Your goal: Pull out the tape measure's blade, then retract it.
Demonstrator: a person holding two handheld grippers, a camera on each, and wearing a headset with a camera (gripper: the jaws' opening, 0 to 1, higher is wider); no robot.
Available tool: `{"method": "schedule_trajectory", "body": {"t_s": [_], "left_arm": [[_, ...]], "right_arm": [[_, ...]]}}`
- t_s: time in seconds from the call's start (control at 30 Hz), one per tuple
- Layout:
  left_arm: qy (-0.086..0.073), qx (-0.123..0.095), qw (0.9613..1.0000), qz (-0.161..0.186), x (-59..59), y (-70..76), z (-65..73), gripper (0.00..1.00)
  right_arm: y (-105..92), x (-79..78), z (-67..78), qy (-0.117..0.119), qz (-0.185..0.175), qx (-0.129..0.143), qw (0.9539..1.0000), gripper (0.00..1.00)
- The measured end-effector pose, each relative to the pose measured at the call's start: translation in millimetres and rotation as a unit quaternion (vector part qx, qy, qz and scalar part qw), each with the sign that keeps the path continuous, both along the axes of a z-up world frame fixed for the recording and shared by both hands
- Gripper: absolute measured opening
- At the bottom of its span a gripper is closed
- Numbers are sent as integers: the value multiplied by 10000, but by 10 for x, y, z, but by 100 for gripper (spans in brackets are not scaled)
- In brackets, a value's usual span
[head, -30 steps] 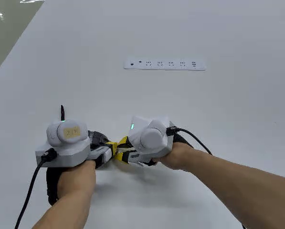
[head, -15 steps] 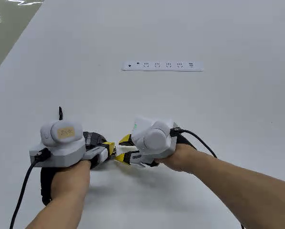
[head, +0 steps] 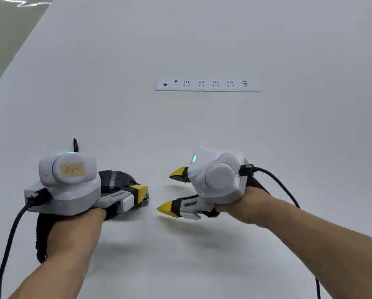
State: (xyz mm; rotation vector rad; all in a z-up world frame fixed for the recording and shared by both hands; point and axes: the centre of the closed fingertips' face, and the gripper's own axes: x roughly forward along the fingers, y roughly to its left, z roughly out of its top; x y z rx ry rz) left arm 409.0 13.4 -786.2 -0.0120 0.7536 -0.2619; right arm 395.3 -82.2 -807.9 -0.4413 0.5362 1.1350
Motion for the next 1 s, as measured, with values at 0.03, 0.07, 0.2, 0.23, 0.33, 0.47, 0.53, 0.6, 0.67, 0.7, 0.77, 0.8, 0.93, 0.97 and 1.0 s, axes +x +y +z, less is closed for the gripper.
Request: {"method": "schedule_trajectory", "body": {"t_s": [0.03,0.07,0.2,0.23,0.33,0.47,0.53,0.6,0.67,0.7,0.77,0.8,0.93,0.97,1.0], "left_arm": [[-1,-18,10000,-64,-5,-8,3,78],[9,-6,9999,-127,-15,-14,8,79],[-55,-56,9993,-362,-23,-14,27,81],[-48,-47,9992,-383,-27,-5,25,81],[-45,-53,9988,-487,-38,17,19,82],[-89,-81,9971,-753,-69,2,17,84],[-155,-144,9956,-914,-81,-31,34,87],[-162,-219,9947,-992,-98,-51,38,88],[-214,-310,9937,-1055,-102,-62,52,89],[-231,-323,9935,-1070,-104,-60,57,90],[-292,-332,9923,-1157,-108,-71,65,93],[-296,-294,9922,-1173,-107,-62,61,95],[-365,-258,9902,-1327,-116,-61,76,97],[-391,-258,9898,-1346,-112,-61,83,98],[-408,-254,9895,-1361,-111,-60,89,100]], "right_arm": [[-28,-2,9,-5,-35,-2,10000,47],[-47,-7,13,8,-57,-9,10000,49],[-135,-38,49,23,-156,31,9999,55],[-156,-40,56,29,-202,34,9998,56],[-221,-53,81,93,-345,67,9993,62],[-319,-75,119,72,-492,74,9987,66],[-367,-93,123,102,-572,83,9983,69],[-401,-105,136,103,-618,74,9980,71],[-436,-118,155,119,-678,98,9976,76],[-452,-123,163,133,-730,109,9972,77],[-493,-138,180,131,-806,109,9966,81],[-510,-139,188,114,-836,108,9964,82],[-588,-131,227,126,-1043,174,9943,88],[-599,-138,232,147,-1067,187,9940,89],[-610,-143,236,158,-1088,202,9937,91]]}}
